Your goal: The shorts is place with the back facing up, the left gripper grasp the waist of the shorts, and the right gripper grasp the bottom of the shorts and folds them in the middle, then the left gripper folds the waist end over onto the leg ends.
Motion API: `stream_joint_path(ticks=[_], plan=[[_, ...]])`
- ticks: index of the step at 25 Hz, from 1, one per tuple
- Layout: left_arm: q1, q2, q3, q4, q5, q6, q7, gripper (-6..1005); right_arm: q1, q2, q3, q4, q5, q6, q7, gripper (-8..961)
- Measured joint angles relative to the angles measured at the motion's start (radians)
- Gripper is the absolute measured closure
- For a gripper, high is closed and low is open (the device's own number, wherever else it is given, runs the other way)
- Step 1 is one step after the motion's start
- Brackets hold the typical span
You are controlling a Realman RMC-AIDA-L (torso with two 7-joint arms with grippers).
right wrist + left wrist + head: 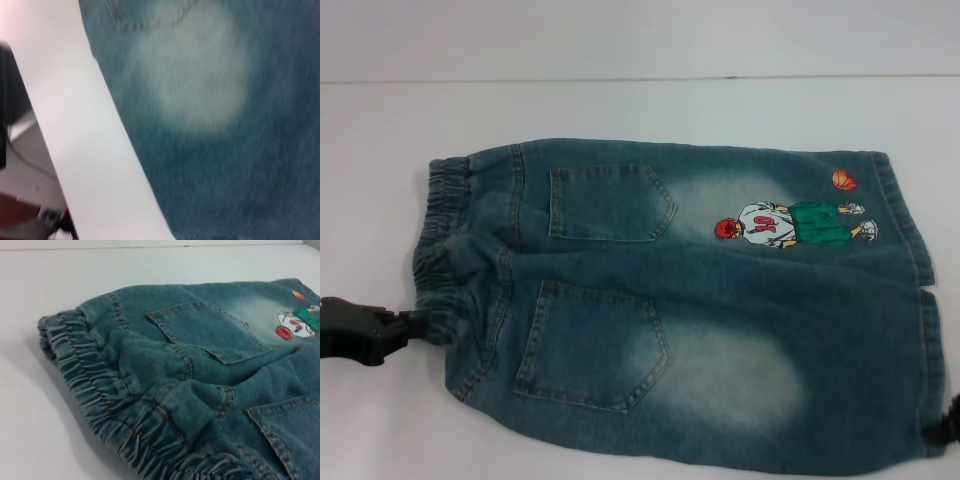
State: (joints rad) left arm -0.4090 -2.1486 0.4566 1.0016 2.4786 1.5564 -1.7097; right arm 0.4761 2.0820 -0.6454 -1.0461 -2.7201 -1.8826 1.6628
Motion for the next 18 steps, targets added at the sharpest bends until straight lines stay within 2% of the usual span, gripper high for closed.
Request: stream_joint_path(ticks=[2,7,9,14,18], plan=[[-0.002,0.001,-0.004,0.0,-0.005,0.002,-0.015,939,-0.014,-0.007,0.055,-0.038,0.066,-0.026,-0.045,936],[-0.011,0.006,-0.006,0.003,-0.045,0.006,-0.08,940,-0.019,-0.009,0.144,-0.076,0.148,-0.032,-0.09,935],[-0.014,0.007,-0.006,0.005,-0.065,0.003,-0.112,941,-0.028,-0.003,0.206,-0.1,0.265,-0.012,-0.121,935],[-0.019,0.007,-0.009,0.008,-0.112,-0.039,-0.178,941,-0.039,0.004,0.233,-0.095,0.393,0.039,-0.145,935],[-0.017,0.006,-0.016,0.014,-0.125,-0.089,-0.229,942,-0.041,0.004,0.246,-0.038,0.486,0.144,-0.145,935]])
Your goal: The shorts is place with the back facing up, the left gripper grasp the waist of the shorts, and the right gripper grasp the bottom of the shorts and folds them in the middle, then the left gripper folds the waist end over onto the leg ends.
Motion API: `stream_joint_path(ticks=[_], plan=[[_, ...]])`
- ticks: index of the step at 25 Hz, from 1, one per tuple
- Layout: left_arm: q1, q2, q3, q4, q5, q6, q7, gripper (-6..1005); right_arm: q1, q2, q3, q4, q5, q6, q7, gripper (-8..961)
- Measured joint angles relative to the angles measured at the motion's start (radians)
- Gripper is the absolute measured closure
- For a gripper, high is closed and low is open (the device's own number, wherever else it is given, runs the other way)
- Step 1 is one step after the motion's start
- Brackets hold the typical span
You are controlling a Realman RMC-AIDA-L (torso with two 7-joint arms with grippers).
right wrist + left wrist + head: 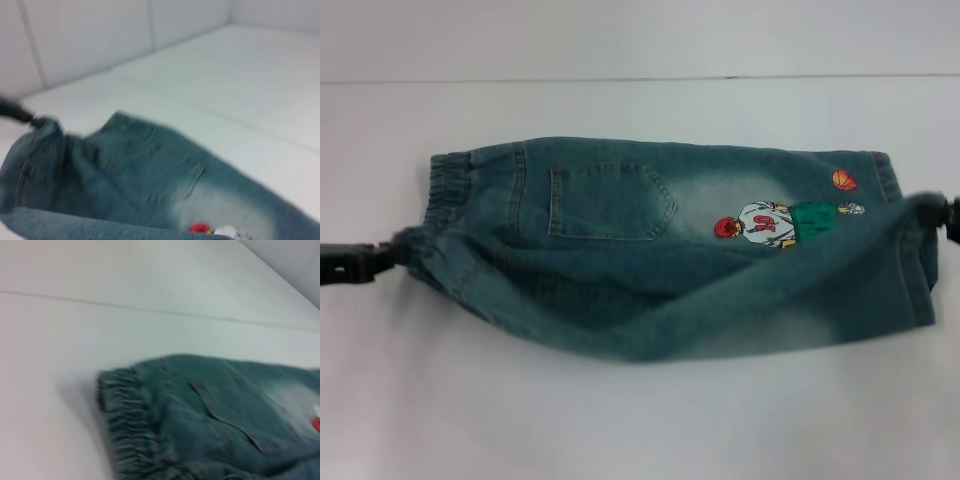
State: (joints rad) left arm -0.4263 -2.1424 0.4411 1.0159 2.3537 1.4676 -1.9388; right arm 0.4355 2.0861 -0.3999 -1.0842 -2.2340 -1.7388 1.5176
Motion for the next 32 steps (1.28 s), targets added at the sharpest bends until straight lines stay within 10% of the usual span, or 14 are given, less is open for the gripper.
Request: stream_joint_path(ticks=[12,32], plan=[[-0.009,-0.018,-0.026,-0.03,-0.102,-0.209,-0.019,943,0.067,-0.005,0.001,0.24,0.082,0.448,0.038,938],[-0.153,-0.014,0.112,-0.112,-0.102,-0.42,-0.019,943,0.106,-0.009,-0.055,0.328,0.083,0.606,0.041,941]])
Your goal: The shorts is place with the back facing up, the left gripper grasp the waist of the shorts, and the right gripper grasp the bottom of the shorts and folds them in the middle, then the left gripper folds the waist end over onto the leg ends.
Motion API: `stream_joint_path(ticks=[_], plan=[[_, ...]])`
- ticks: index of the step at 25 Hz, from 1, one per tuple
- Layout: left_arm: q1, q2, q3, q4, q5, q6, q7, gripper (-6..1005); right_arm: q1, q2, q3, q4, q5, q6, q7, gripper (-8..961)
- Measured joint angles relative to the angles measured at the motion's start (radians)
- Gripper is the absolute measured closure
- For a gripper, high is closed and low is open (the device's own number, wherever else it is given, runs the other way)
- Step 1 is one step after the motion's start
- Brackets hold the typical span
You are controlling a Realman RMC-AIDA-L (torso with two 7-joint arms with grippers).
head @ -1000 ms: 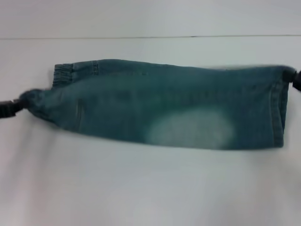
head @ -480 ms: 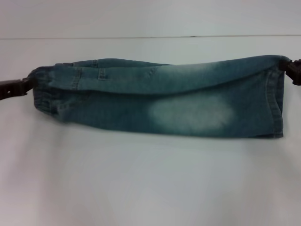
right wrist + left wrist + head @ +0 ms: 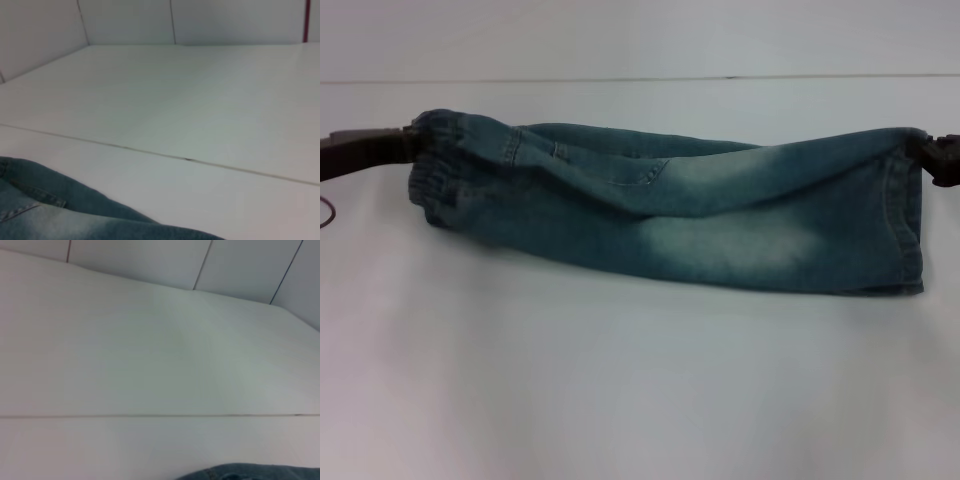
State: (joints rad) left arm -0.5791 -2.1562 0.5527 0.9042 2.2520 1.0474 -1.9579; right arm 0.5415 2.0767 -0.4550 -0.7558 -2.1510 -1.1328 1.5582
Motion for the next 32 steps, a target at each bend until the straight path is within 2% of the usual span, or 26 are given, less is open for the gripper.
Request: stream_joint_path(ticks=[3,9,20,24,32], plan=[[-0.017,0.01,0.037,-0.024,0.003,-0.047,0.0,944,-0.003,-0.002,-0.001,0.009,-0.001,0.01,0.009,941],[-0.025,0.016,0.107,-0.064,0.003,-0.161,-0.001,944,-0.007,-0.003,-0.022,0.025,-0.005,0.078,0.014,942],[-0.026,0.016,0.126,-0.105,0.005,-0.262,0.002,944,-0.002,-0.002,-0.031,0.046,-0.002,0.131,-0.001,941],[-0.03,0.016,0.159,-0.108,0.005,-0.281,0.015,943,0.002,0.001,-0.03,0.046,0.021,0.15,-0.021,909],[-0.043,0.009,0.225,-0.113,0.005,-0.366,0.02,833,0.012,-0.006,-0.027,0.047,0.046,0.177,-0.016,847]])
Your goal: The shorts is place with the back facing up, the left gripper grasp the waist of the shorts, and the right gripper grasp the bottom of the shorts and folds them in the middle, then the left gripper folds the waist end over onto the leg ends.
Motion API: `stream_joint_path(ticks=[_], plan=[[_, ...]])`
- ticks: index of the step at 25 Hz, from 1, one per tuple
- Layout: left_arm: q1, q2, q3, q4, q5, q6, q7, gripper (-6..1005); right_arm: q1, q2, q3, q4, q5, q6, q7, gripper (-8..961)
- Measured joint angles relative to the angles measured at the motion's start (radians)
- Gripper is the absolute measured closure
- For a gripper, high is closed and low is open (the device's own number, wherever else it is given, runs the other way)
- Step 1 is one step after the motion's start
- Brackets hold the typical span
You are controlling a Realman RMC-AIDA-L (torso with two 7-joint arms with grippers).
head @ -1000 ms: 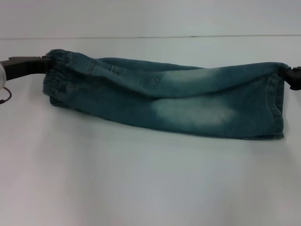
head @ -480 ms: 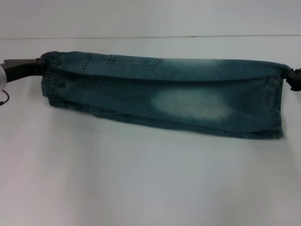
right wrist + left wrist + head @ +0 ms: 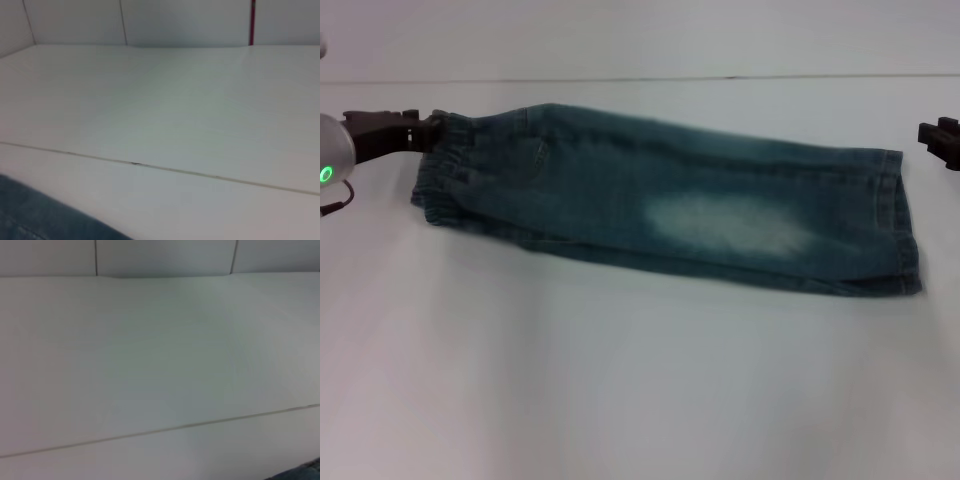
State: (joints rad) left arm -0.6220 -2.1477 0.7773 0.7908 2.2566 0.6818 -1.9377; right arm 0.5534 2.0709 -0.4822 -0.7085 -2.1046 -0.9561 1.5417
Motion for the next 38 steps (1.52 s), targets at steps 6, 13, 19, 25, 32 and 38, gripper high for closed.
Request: stream_joint_path(ticks=[6,13,19,25,32,38], plan=[[0.025,0.003,0.004,0.04,-0.002,0.017,0.003,736,-0.014,0.003,0.002,-0.012,0.008,-0.01,0.002,662],[0.157,0.0,-0.016,0.205,-0.063,0.269,0.098,409,-0.066,-0.006,0.002,-0.034,0.073,-0.139,-0.029,347],[0.24,-0.01,-0.088,0.216,-0.103,0.414,0.22,176,-0.096,-0.013,0.002,-0.044,0.11,-0.254,-0.088,87],[0.236,-0.014,-0.087,0.106,-0.105,0.341,0.301,67,-0.1,-0.013,0.001,-0.042,0.111,-0.357,-0.146,9],[0.205,-0.015,-0.082,0.039,-0.137,0.285,0.379,67,-0.109,-0.003,0.002,-0.043,0.112,-0.414,-0.161,9],[0.184,-0.015,-0.082,-0.009,-0.163,0.245,0.442,66,-0.117,0.003,0.004,-0.036,0.115,-0.442,-0.185,8]])
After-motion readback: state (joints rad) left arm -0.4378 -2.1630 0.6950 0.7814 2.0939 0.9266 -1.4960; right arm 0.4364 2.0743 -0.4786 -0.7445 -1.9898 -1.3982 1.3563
